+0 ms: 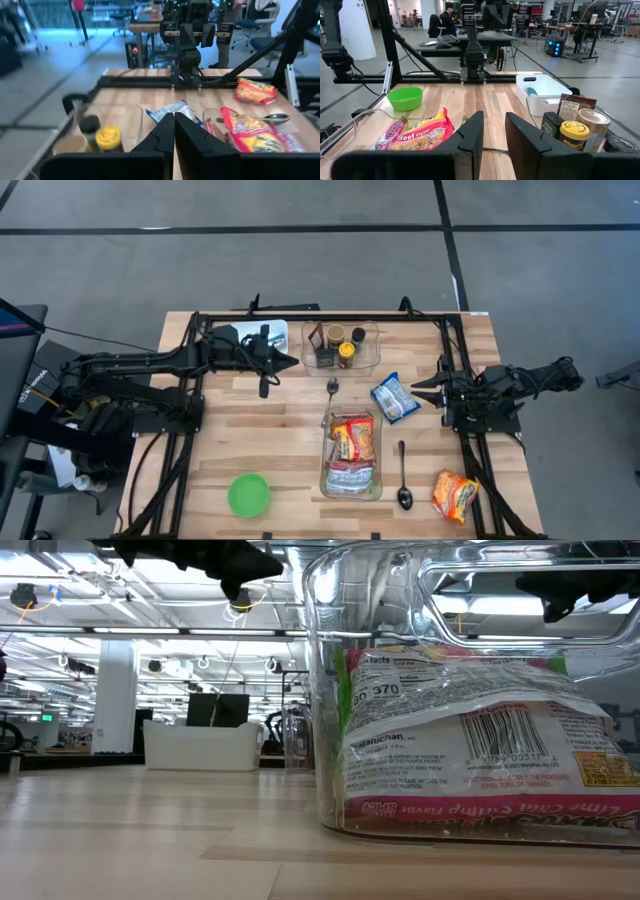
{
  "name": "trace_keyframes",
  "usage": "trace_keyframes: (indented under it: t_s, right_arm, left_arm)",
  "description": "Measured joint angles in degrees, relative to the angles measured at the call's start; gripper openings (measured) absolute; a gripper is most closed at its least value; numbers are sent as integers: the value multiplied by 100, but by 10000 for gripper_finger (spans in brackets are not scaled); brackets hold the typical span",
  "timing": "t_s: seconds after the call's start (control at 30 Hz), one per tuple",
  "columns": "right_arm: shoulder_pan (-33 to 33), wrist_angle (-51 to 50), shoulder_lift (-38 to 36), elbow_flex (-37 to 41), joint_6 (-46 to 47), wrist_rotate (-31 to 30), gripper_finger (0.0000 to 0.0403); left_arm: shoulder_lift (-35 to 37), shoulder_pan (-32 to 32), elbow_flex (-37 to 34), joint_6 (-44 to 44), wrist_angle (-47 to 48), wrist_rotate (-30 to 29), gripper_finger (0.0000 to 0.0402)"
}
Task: Pick & Place Food Item
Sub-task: Put the blue noodle pack into the bottom transparent bin
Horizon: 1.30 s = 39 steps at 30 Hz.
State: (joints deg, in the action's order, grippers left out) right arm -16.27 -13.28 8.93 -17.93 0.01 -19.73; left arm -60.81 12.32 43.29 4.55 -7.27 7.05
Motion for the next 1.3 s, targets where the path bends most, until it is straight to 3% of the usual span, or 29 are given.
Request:
trace_keyframes:
  t_s: [0.2, 0.4, 0.63, 0.8, 0.9, 1.3]
  right_arm:
    - [7, 165, 0, 1, 0, -1, 74]
    - [7, 677, 2, 2, -1, -5, 74]
    - [127, 1622, -1, -1, 440, -816, 74]
    - [283, 1696, 2, -1, 619, -1639, 74]
    - [385, 1632, -1, -1, 978, -1976, 74]
    - [794, -1981, 304, -1196, 2975, -1921, 74]
  left_arm:
    - [0, 0, 0, 823, -301, 1, 7]
    - [0, 0, 0, 967, -421, 2, 6]
    - [0, 2, 0, 18, -417, 7, 7]
    - [0, 2, 0, -988, -414, 14, 6]
    - [0, 2, 0, -1126, -433, 13, 7]
    - [0, 0, 0, -1131, -431, 11, 8]
